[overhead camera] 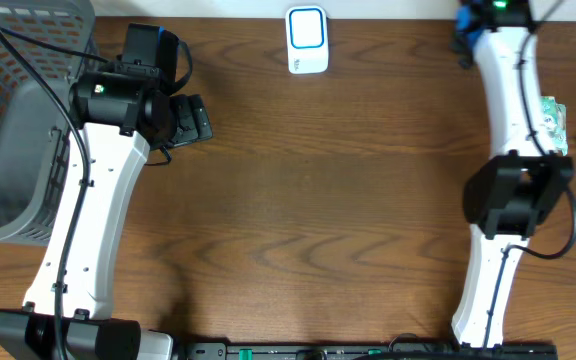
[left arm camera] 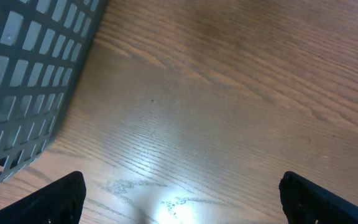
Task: Scan the item barcode
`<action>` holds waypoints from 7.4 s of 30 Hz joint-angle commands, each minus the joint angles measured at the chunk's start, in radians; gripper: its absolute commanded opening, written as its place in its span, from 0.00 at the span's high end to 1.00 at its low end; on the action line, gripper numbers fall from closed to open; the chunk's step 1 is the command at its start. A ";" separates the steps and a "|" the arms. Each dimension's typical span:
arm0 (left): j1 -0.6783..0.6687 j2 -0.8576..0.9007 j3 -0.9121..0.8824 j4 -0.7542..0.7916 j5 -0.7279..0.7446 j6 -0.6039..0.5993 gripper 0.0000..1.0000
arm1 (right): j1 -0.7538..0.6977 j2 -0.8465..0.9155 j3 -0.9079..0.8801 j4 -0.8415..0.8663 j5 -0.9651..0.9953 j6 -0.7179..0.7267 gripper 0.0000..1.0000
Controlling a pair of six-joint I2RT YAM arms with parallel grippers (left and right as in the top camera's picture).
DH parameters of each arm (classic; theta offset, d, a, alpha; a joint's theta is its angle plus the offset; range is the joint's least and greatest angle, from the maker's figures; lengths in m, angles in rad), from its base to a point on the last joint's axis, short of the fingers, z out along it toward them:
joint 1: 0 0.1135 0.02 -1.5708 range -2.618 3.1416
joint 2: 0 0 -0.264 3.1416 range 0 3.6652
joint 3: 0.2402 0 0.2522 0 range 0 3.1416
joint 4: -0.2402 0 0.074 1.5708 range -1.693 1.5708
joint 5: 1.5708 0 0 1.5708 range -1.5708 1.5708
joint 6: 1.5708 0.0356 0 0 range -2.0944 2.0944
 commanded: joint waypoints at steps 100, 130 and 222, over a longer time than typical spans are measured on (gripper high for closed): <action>0.003 -0.007 0.009 -0.003 -0.013 0.010 0.02 | 0.389 -1.619 -1.202 -0.280 -0.612 0.179 0.01; 0.003 -0.007 0.009 -0.003 -0.013 0.010 0.02 | 0.340 -1.746 -1.352 -0.120 -0.500 -0.061 0.01; 0.003 -0.007 0.009 -0.003 -0.013 0.010 0.02 | 0.078 -2.359 -2.426 1.069 -0.502 -0.175 0.01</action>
